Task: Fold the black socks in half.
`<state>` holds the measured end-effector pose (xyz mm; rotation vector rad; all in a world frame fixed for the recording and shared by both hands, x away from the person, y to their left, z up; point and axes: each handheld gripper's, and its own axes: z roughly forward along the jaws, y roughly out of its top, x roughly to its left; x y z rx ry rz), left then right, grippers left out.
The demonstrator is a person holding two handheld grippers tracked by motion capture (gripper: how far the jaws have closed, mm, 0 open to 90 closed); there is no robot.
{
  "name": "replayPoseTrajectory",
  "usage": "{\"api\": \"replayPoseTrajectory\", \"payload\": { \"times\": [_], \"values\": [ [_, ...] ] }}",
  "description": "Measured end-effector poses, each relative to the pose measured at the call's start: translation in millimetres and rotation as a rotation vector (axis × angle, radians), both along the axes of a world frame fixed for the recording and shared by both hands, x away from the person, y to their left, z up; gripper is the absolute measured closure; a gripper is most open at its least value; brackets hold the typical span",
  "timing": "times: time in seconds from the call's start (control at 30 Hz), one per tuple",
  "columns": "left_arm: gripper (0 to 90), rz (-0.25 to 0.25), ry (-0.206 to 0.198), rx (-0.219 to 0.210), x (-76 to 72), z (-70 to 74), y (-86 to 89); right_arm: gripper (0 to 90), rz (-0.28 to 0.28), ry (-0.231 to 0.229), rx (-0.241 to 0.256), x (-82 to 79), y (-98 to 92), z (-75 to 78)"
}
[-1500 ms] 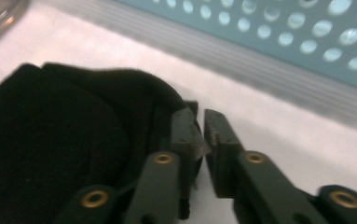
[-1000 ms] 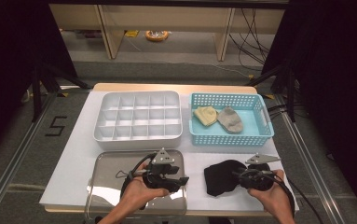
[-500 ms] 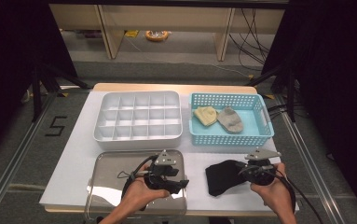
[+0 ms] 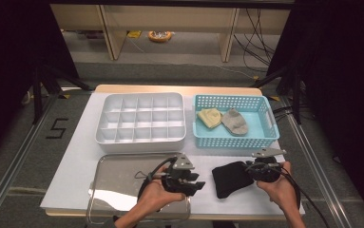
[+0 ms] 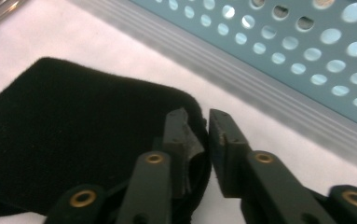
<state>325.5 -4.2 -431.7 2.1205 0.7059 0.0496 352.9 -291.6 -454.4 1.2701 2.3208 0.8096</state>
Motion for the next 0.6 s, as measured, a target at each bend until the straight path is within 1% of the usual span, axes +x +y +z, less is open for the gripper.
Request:
{"api": "replayPoseTrajectory", "payload": {
  "times": [0.03,0.07,0.1,0.13,0.17,0.2,0.23,0.27,0.3,0.33,0.37,0.4,0.43,0.47,0.5,0.53,0.57,0.6],
  "values": [
    [66.5,0.0,0.0,0.0,0.0,0.0,0.0,74.4,0.0,0.0,0.0,0.0,0.0,0.0],
    [68.0,-0.023,-0.007,0.012,3.9,1.6,-16.1,72.2,-0.017,0.002,0.02,-1.4,-0.1,1.0],
    [69.3,-0.023,-0.007,0.012,3.9,1.6,-16.1,72.2,-0.017,0.002,0.02,-1.4,-0.1,1.0],
    [70.9,-0.04,-0.019,0.034,8.3,1.4,-31.3,70.9,-0.005,-0.016,0.011,-2.2,-1.8,2.6],
    [71.6,-0.038,-0.012,0.025,10.4,0.1,-38.6,70.6,-0.03,-0.009,0.038,-3.7,-0.3,4.4],
    [72.9,-0.042,-0.004,0.023,12.6,-1.3,-44.6,70.5,-0.029,-0.026,0.043,-3.9,-0.8,4.3],
    [74.3,-0.046,0.012,0.014,13.6,-3.6,-50.6,70.6,-0.026,-0.016,0.041,-4.7,-1.3,5.8],
    [75.3,-0.059,0.02,0.024,14.1,-6.9,-56.2,70.5,-0.028,-0.013,0.043,-5.4,-1.0,5.8],
    [75.9,-0.072,0.009,0.054,13.9,-11.4,-61.3,70.5,-0.031,-0.008,0.041,-5.7,-0.7,5.6],
    [76.5,-0.078,0.01,0.077,13.1,-17.1,-65.9,70.5,-0.013,-0.019,0.025,-4.7,-2.3,3.6],
    [77.0,-0.095,0.014,0.112,13.8,-22.9,-68.1,70.6,-0.013,-0.024,0.023,-4.2,-2.4,1.6],
    [78.0,-0.084,0.029,0.114,13.0,-29.9,-71.5,70.6,-0.026,0.004,0.034,-4.9,-1.5,1.4],
    [79.0,-0.084,0.029,0.114,13.0,-29.9,-71.5,70.7,-0.028,0.001,0.034,-4.8,-1.5,0.3],
    [79.5,-0.112,0.025,0.176,13.6,-40.3,-72.9,70.7,-0.013,-0.01,0.025,-4.2,-2.3,-0.9],
    [79.9,-0.112,0.025,0.176,13.6,-40.3,-72.9,70.7,-0.013,-0.01,0.025,-4.2,-2.3,-0.9],
    [80.3,-0.083,0.035,0.145,13.0,-45.7,-74.2,70.7,-0.024,0.006,0.044,-5.3,-1.3,1.0],
    [80.5,-0.103,0.028,0.167,14.5,-45.1,-72.4,70.6,-0.025,0.004,0.043,-5.8,-0.8,2.1],
    [80.6,-0.099,0.025,0.165,14.0,-45.2,-72.5,70.7,-0.011,-0.012,0.037,-6.0,-1.4,2.6]
  ]
}}
